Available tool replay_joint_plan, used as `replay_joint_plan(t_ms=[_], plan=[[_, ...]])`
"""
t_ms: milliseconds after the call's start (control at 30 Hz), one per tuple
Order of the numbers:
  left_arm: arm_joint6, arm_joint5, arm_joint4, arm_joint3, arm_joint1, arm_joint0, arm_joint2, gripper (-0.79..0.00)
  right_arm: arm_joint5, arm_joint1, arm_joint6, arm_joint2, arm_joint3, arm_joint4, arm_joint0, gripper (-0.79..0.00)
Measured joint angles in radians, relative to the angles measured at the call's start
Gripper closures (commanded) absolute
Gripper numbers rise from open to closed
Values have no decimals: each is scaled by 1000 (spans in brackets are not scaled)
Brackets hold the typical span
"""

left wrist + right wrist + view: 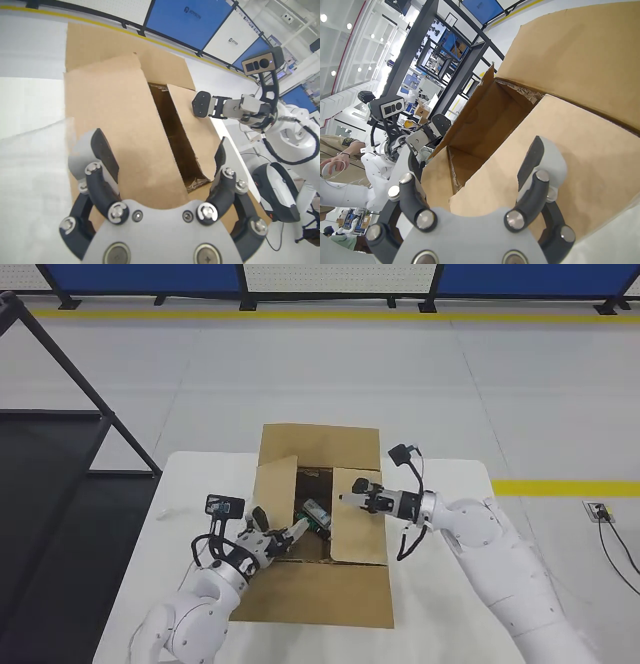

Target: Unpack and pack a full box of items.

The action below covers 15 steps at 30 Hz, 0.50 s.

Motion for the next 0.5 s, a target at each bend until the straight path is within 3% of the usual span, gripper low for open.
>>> replay_joint_plan(t_ms=[267, 500], plan=[[-59, -13, -104, 27, 1, -21, 17, -785, 10, 6, -14, 9, 6, -13, -3, -785], [-98, 30, -232, 46, 2, -41, 14, -785, 16, 6, 2, 2, 15, -2, 0, -785]])
